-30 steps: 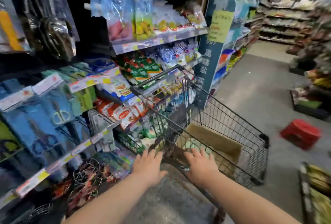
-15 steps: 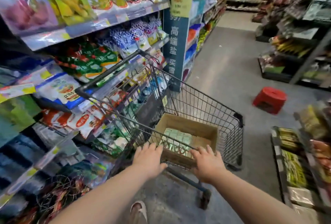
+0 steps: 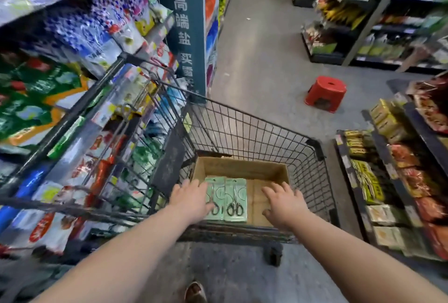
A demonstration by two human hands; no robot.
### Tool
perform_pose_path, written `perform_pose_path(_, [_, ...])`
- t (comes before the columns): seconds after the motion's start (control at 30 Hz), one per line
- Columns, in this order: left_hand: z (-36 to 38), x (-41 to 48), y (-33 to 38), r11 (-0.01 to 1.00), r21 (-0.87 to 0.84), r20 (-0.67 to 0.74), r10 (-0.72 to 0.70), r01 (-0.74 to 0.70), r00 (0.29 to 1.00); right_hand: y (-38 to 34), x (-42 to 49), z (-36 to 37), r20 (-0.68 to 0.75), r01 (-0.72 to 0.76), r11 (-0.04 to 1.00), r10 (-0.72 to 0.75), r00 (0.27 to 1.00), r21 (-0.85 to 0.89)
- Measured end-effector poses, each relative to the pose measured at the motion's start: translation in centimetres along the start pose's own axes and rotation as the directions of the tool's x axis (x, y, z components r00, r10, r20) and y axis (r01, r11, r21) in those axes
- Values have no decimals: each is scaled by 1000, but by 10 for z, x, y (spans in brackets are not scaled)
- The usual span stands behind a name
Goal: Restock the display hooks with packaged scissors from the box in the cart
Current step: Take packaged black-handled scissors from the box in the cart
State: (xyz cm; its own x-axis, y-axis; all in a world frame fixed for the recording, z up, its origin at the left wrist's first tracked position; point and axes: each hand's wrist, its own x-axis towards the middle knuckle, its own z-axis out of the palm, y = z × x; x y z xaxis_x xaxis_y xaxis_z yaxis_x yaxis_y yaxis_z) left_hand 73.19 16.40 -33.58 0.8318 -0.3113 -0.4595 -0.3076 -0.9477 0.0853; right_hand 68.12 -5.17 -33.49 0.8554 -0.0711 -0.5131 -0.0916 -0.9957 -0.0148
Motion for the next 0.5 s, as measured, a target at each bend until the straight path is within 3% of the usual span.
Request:
perform_pose_path(0.27, [9, 67, 2, 998, -13, 101, 63, -62, 993, 8, 59, 3, 109, -57, 998, 55, 993, 10])
perform_pose_path(0.5, [32, 126, -12, 997, -52, 248, -42, 57, 968, 16, 139, 24, 231, 12, 1000, -17, 973, 20])
